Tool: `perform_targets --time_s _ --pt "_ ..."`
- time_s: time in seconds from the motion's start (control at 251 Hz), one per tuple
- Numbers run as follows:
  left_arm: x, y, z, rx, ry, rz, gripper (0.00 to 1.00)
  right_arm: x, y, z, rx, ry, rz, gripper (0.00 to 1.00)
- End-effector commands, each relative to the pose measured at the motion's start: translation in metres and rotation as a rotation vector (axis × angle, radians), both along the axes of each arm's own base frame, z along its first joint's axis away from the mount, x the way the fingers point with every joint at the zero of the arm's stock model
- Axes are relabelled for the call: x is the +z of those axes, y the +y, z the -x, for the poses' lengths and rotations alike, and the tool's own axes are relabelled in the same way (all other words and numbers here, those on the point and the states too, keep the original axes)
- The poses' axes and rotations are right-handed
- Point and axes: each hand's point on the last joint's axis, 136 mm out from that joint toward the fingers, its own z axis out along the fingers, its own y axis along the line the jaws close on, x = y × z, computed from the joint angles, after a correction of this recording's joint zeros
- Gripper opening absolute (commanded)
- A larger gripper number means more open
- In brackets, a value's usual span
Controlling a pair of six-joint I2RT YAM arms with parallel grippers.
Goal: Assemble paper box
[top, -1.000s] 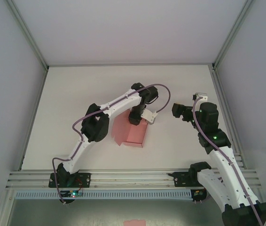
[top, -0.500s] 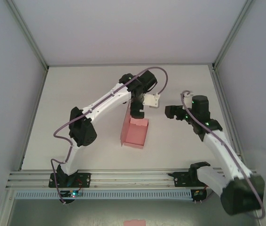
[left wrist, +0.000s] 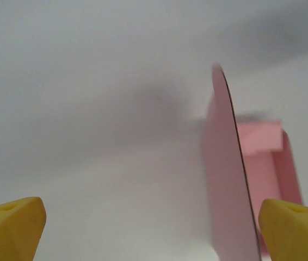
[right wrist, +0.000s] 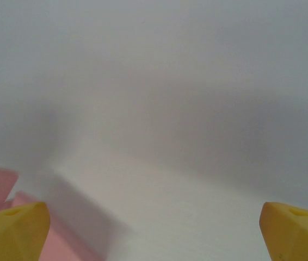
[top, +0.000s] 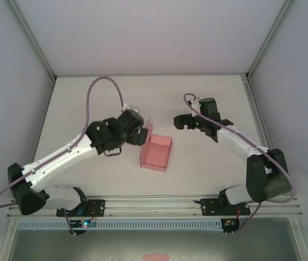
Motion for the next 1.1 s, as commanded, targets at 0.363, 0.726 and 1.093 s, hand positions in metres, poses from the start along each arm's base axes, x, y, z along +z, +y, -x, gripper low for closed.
perform_targets --time_s 0.363,0.726,1.093 --pt "-0.057 -0.055 0.010 -0.032 0.185 -0.012 0.47 -0.004 -0.008 0.010 -0.023 -0.020 -0.083 0.98" --pt "0.010 -0.060 -0.024 -0.399 -0.225 -0.238 0.00 0.040 0.042 0.069 0.409 -0.032 -0.212 0.79" --pt "0.057 -0.074 0.013 -0.698 -0.378 -0.126 0.00 0.079 0.058 0.083 0.511 -0.115 -0.268 0.54"
